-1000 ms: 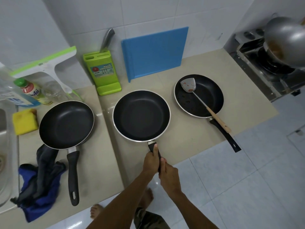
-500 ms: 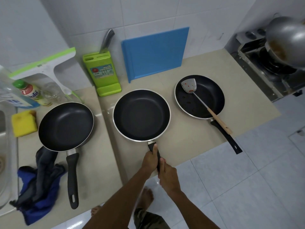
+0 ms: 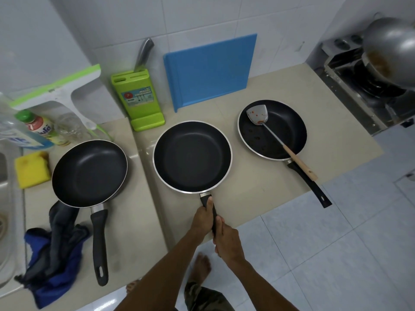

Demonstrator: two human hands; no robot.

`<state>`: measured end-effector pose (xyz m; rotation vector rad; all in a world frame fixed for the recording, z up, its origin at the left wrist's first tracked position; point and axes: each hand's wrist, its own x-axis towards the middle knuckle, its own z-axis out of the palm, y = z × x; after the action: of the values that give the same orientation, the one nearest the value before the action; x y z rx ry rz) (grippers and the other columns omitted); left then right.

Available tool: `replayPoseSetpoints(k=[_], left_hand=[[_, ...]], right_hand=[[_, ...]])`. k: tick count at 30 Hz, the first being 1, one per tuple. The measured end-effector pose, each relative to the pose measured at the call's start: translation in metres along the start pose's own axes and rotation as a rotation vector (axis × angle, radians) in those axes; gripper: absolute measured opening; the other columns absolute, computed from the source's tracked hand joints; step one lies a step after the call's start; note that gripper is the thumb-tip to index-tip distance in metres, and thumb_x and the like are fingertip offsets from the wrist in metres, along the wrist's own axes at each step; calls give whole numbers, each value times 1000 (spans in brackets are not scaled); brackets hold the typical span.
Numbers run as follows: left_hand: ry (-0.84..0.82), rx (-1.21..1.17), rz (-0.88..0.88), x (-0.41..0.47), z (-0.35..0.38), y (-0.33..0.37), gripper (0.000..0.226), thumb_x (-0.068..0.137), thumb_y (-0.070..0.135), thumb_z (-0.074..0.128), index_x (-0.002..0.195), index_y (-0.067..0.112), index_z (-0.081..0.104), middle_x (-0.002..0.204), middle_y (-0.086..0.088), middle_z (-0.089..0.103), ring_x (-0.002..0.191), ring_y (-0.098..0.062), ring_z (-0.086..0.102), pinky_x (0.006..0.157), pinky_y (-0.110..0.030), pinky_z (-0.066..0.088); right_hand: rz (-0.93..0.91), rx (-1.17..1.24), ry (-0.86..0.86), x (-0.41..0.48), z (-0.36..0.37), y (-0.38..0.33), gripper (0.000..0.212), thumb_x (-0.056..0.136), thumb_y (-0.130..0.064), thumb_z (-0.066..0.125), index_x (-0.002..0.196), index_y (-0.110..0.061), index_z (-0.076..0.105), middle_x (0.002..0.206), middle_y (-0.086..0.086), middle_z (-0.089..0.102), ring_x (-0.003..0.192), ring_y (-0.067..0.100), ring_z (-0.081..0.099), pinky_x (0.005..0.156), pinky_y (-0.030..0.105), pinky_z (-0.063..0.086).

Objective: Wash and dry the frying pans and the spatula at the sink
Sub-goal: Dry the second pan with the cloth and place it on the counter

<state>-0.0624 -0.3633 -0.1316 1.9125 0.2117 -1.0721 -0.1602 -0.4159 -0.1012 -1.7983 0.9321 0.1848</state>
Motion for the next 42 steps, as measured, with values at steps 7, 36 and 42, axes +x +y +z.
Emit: replayPoseSetpoints(k=[7, 36, 42], left_hand=[[11, -9, -5, 0, 2, 1, 78, 105, 60, 26, 95, -3, 69, 89, -19, 73, 87, -29, 71, 87, -40, 58], [69, 7, -10, -14, 3, 10, 76, 103, 63, 27, 96, 2, 71, 91, -16, 73, 89, -29, 70, 85, -39, 57], [39, 204, 44, -23, -8, 8, 62, 101, 66, 31, 97, 11, 59, 90, -10, 69, 81, -27, 68, 83, -41, 60]], right_hand=[[25, 22, 3, 2, 1, 4, 41, 98, -52, 35, 77, -29, 62, 57, -14, 57, 50, 2, 57, 51, 12, 44], [70, -7, -51, 0, -5, 9, 47, 104, -49, 36, 94, -18, 69, 69, -2, 69, 60, 12, 67, 56, 17, 54], [23, -128, -69, -7, -20, 9, 39, 105, -47, 40, 96, -16, 62, 76, 4, 72, 64, 18, 72, 63, 30, 63]])
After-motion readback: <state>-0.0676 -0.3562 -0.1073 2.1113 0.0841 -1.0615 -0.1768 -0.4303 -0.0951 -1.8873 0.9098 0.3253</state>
